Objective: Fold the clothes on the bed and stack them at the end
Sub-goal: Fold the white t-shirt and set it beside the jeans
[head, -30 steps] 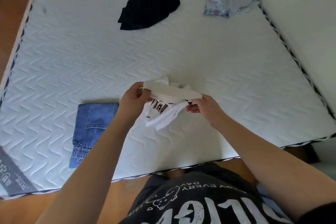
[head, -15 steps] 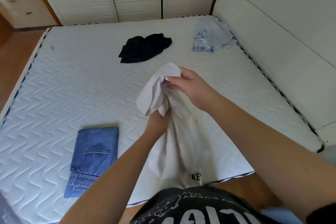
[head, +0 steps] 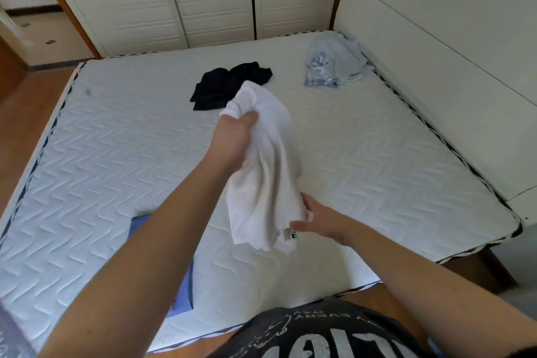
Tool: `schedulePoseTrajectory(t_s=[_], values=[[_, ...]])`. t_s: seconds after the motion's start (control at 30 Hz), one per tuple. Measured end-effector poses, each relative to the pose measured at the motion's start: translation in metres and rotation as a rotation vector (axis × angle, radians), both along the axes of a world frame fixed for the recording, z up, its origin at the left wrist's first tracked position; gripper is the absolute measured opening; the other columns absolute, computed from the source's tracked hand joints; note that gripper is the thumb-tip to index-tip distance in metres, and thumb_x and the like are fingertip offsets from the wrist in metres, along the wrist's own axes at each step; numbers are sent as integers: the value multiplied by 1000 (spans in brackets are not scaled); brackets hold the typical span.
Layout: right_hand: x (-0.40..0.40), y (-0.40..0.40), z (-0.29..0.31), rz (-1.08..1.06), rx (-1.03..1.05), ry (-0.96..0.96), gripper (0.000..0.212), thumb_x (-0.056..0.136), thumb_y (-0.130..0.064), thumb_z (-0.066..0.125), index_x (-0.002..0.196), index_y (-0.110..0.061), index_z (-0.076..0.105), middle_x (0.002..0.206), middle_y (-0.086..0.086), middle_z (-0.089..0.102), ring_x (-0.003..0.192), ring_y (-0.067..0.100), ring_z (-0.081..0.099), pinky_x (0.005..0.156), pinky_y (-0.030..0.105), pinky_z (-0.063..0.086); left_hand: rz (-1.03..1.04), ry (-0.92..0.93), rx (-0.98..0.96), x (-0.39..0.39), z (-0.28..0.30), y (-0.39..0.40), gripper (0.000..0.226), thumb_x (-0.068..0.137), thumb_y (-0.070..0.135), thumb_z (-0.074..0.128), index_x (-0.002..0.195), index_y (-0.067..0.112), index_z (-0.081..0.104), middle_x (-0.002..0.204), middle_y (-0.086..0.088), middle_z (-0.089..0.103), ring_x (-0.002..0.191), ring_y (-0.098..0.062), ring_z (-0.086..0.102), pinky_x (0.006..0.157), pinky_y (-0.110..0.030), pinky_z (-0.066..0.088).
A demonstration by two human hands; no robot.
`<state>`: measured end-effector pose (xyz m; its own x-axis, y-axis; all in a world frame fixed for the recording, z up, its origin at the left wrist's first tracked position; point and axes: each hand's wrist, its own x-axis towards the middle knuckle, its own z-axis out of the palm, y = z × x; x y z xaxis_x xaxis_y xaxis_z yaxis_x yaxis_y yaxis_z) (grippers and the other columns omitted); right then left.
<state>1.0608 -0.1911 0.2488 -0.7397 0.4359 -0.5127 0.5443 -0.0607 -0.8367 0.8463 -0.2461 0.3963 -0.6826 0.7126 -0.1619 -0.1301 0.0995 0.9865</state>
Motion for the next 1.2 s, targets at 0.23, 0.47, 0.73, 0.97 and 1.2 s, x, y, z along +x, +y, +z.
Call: schedulePoseTrajectory(t_s=[0.23, 0.47, 0.73, 0.97, 1.2], values=[[-33, 2, 24, -422, 17, 149, 51, 86, -51, 68, 123, -17, 62, 102, -4, 73, 86, 8, 71, 72, 27, 57, 0, -39, 134, -7, 73, 22, 22, 92, 22, 63, 113, 20, 57, 107, -4, 70, 96, -20, 70, 83, -37, 58], [-49, 20, 78, -623, -311, 402, 32, 98, -37, 56, 119, -14, 63, 109, 2, 74, 98, 16, 71, 74, 28, 57, -147, -51, 19, -11, 57, 32, 38, 91, 41, 66, 116, 12, 61, 117, -11, 69, 109, -29, 66, 94, -42, 55], [-76, 49, 146, -742, -333, 529, 35, 101, -32, 52, 125, -7, 55, 120, 15, 67, 108, 28, 66, 98, 45, 51, -370, 518, 36, 25, -31, -14, 69, 93, 58, 52, 153, 32, 28, 155, 16, 35, 141, -4, 33, 113, -28, 28], [-92, 38, 147, -782, -357, 447, 49, 102, -23, 51, 144, -2, 37, 123, 18, 64, 104, 29, 66, 80, 40, 57, -226, 764, -218, 48, -108, -50, 133, 55, 90, 61, 152, 43, -17, 165, 7, -4, 151, -15, 0, 115, -60, 25], [-100, 32, 160, -703, -539, 591, 45, 103, -10, 44, 144, 4, 33, 131, 29, 56, 118, 39, 59, 81, 47, 55, -59, 825, -251, 35, -121, -30, 107, 77, 58, 67, 155, 42, -4, 163, -4, 12, 148, -28, 20, 112, -53, 30]])
